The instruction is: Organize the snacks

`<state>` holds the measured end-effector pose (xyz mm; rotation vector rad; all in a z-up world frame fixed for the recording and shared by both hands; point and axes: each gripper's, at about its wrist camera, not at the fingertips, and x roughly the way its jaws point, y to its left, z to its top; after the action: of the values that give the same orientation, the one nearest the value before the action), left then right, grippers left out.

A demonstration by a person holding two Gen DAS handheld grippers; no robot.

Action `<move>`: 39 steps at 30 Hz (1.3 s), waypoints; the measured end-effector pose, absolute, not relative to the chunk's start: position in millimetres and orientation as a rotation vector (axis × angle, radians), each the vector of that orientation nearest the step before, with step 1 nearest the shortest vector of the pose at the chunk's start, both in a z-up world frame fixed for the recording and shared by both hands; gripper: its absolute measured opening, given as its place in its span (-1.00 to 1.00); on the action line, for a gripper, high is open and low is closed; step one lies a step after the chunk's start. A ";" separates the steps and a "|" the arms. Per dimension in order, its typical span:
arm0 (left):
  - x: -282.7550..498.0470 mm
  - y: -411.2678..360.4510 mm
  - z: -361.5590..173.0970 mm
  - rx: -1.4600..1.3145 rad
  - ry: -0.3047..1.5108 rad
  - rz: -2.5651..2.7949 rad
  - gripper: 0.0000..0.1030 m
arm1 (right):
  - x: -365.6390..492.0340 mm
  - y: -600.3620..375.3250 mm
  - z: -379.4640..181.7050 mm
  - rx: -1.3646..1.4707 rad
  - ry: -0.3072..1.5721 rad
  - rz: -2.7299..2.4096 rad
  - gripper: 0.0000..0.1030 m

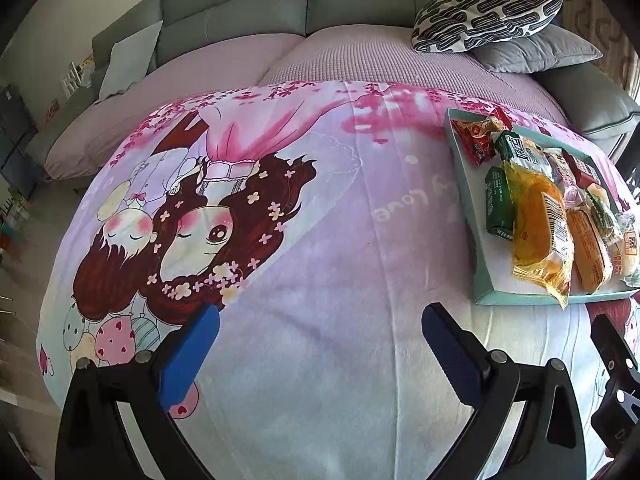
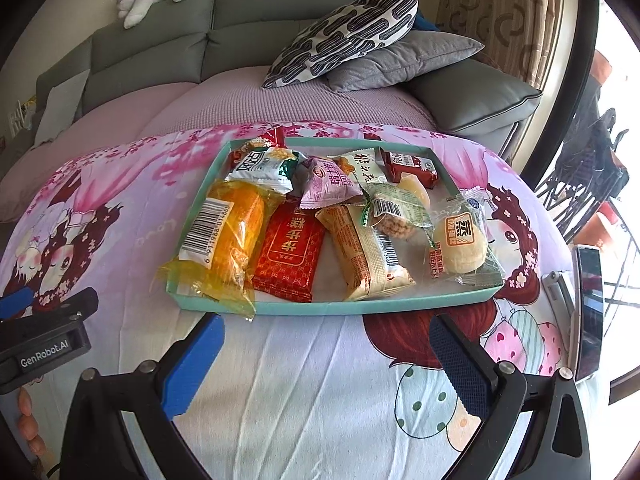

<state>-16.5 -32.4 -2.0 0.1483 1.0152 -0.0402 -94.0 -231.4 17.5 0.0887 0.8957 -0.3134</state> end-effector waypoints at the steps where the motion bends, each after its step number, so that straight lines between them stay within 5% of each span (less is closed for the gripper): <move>1: -17.9 -31.2 -2.3 0.147 1.011 -0.043 0.96 | -95.6 -230.8 17.2 0.088 0.894 -0.313 1.00; 39: -9.7 -41.6 -25.1 0.133 0.925 -0.155 0.96 | -83.2 -239.5 -5.9 0.112 0.904 -0.294 1.00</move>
<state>-9.7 -41.6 -25.1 0.1331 0.9255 -0.1551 -83.2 -239.5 -5.9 0.1121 0.9036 -0.2943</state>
